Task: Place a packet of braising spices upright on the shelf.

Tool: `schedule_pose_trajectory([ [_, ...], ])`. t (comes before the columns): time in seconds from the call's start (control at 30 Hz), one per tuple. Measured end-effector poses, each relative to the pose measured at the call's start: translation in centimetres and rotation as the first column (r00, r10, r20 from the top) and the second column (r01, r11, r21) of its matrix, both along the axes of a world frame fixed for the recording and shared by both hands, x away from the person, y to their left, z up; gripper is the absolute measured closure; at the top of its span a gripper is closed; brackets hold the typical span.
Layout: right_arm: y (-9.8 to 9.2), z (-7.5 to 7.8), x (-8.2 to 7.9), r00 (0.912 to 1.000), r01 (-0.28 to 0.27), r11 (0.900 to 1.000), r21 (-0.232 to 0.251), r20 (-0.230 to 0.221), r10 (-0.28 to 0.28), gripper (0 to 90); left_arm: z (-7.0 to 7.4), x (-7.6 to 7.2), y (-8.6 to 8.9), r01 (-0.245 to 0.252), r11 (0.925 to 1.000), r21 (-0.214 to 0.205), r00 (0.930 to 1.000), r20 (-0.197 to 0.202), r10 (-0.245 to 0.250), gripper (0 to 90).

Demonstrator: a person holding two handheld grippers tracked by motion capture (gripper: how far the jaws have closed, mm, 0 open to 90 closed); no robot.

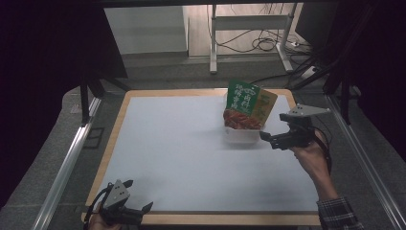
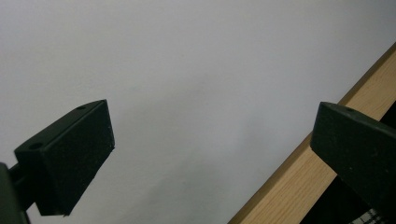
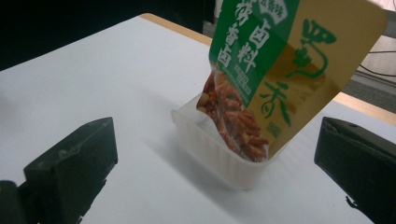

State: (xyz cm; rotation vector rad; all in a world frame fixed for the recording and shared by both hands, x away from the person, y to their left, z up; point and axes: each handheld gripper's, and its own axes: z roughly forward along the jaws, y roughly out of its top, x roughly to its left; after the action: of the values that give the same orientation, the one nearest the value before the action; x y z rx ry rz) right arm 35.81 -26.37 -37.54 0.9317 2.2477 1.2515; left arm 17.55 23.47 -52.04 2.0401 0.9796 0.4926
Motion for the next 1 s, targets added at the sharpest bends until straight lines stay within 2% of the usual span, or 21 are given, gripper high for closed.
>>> schedule_pose_trajectory([
  [0.53, -0.1, -1.4, -4.2, 0.9999, -0.015, 0.9999, -0.001, -0.001, 0.015, 0.0, 0.0, 0.0, -0.1, 0.002, 0.9999, 0.014, 1.0, 0.002, -0.002, 0.0],
  [0.73, 0.1, -2.6, -5.6, 0.9993, -0.021, 0.9997, 0.011, -0.032, 0.022, 0.0, 0.0, 0.0, -0.2, 0.008, 0.9997, 0.023, 1.0, 0.003, -0.008, 0.0],
  [1.0, 0.0, -4.4, -7.4, 0.9992, -0.019, 0.9998, 0.008, -0.034, 0.02, 0.0, -0.1, -0.1, -0.3, 0.014, 0.9995, 0.029, 0.9999, 0.005, -0.014, 0.0],
])
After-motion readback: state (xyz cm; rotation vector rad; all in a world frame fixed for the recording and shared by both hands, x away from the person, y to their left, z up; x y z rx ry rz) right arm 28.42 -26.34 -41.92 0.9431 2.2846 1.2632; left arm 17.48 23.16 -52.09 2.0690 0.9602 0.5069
